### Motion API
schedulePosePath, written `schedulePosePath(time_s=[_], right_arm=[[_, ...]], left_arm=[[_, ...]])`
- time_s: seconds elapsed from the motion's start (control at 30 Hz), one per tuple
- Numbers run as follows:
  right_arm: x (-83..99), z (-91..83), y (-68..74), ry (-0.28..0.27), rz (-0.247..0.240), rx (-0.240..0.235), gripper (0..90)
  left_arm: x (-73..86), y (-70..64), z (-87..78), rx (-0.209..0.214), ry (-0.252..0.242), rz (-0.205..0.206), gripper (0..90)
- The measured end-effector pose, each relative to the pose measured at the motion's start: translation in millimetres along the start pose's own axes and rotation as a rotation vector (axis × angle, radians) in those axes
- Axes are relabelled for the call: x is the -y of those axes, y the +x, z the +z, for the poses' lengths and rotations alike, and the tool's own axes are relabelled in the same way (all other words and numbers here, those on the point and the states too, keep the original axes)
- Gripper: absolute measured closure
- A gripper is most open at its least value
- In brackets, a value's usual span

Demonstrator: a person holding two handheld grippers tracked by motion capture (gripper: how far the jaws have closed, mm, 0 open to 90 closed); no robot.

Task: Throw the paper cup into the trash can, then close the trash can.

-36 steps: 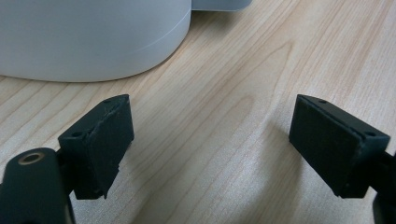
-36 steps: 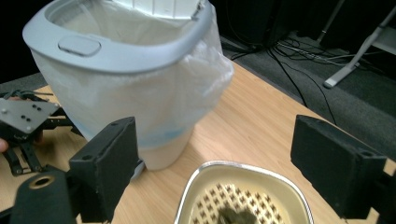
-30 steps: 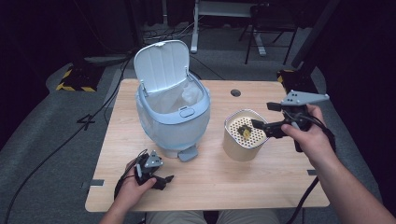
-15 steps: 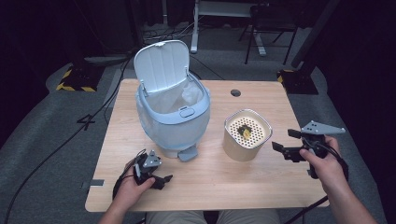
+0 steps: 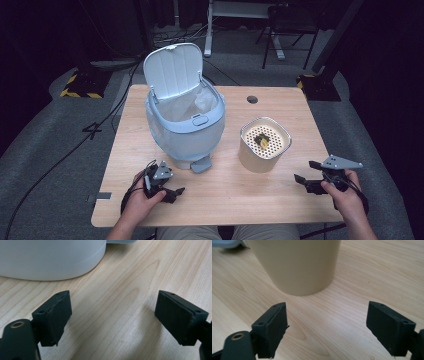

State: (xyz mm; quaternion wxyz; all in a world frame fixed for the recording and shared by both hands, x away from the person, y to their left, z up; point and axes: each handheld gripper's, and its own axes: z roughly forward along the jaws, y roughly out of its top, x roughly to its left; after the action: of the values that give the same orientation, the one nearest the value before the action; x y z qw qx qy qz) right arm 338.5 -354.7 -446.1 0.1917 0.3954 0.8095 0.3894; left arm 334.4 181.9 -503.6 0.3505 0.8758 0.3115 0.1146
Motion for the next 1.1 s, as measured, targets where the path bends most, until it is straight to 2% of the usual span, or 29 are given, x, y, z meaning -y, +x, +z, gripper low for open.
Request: schedulePosePath(time_s=[0.03,0.13,0.17,0.23,0.43,0.53,0.63,0.7,0.83,0.93,1.1], right_arm=[[4.9,2.2,0.3,-0.005,0.0,0.013,17.3],[18.8,9.6,0.6,-0.043,0.063,0.006,17.2],[22.7,12.4,0.9,-0.041,0.074,0.007,17.4],[28.5,17.7,2.1,-0.011,0.072,-0.011,17.0],[39.5,30.3,4.9,0.031,0.047,-0.003,17.5],[45.5,33.6,4.1,0.049,0.052,0.006,17.7],[46.3,34.1,5.3,0.063,0.029,0.012,17.2],[45.8,35.0,8.7,0.071,0.012,0.032,15.2],[45.6,35.7,10.9,0.072,0.027,0.042,14.7],[45.6,35.9,10.6,0.073,0.029,0.04,14.6],[45.6,35.9,10.6,0.073,0.029,0.04,14.6]], left_arm=[[0.1,-0.5,-0.1,-0.004,-0.001,-0.004,14.9],[0.4,-1.0,-0.4,-0.011,-0.002,-0.008,14.9],[0.6,-1.4,-0.5,-0.013,-0.001,-0.012,14.9],[0.8,-1.9,-0.7,-0.017,-0.001,-0.015,14.9],[1.4,-4.3,-1.3,-0.034,-0.002,-0.035,14.9],[1.5,-4.1,-1.4,-0.03,-0.004,-0.042,15.1],[2.3,-2.7,-2.4,-0.026,-0.009,-0.046,17.2],[2.9,-1.2,-3.4,-0.019,-0.01,-0.044,17.8],[0.4,0.9,-8.9,-0.036,0.028,-0.064,22.9],[-1.7,3.5,-17.8,-0.035,-0.002,-0.075,23.5],[-11.4,8.1,-45.8,-0.019,-0.094,-0.107,24.0]])
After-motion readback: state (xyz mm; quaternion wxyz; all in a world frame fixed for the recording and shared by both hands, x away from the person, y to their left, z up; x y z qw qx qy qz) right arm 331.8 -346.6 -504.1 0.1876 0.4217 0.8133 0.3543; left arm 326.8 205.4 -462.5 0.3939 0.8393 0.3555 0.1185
